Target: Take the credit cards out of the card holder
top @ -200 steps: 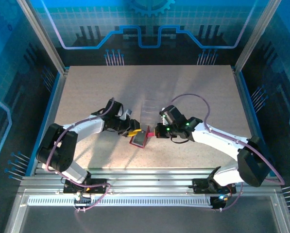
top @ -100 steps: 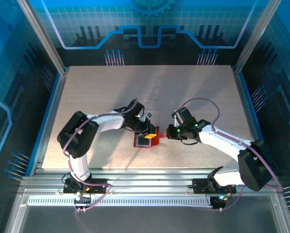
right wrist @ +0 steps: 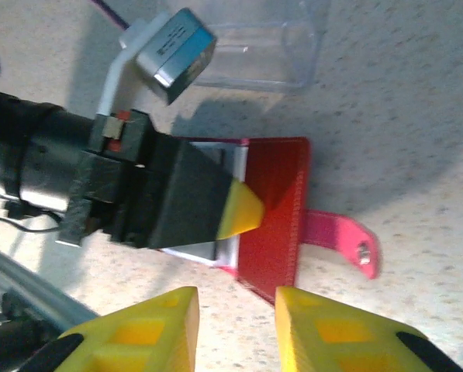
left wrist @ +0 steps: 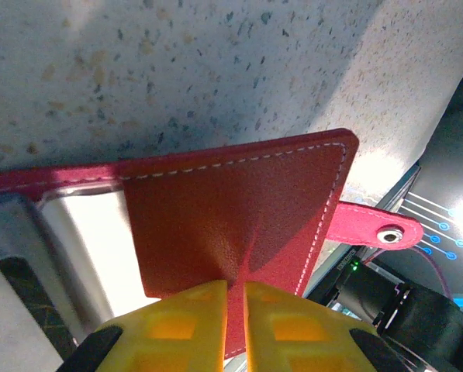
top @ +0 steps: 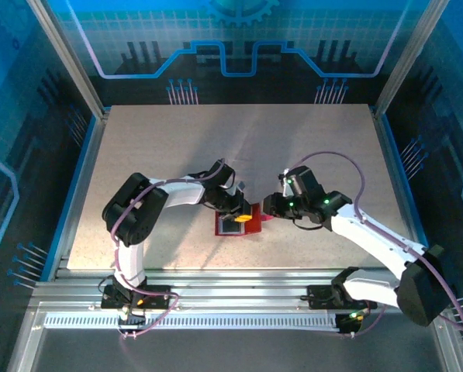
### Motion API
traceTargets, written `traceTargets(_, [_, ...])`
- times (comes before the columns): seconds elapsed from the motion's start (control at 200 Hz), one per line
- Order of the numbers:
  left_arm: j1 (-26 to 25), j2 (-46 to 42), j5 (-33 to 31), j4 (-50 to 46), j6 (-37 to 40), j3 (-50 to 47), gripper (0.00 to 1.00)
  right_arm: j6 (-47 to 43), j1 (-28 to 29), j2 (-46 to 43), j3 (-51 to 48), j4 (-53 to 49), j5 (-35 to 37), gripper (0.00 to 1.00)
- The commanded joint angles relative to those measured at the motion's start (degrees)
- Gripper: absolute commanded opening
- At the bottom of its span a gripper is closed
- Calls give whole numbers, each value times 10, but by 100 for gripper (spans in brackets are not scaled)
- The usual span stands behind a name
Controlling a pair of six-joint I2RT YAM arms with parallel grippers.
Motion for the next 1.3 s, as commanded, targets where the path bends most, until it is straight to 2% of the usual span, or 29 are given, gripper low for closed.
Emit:
traceTargets(0.0, [-1,9,13,-2,-3,14,13,51,15,55,-2,71,-84,24])
traceTargets(0.125, [2,-6,8,-8,0,9,13,61,24,103,-8,100,-75,12])
traceTargets(0.195, [9,-25,2,-13,4,3,13,61,22,123,-16,119,-85,9])
traceTargets(0.435, [50,-100,-10,-46,28,-28,14,41,18,180,-11,117,-97,8])
traceTargets(0.625, [80,-149,-44,-90,61,-71,13,7,13,218,26,77,-86,7])
traceTargets(0.925, [97,-142,-109,-125,102,-108,5,-16,9,265,67,59,-83,5])
traceTargets(1.121, [97,-113,-92,-104,100,-116,4,-14,10,277,59,70,-84,4])
traceTargets(1.296, [98,-95,-102,-102,104,-122,3,-13,9,287,38,81,-74,2])
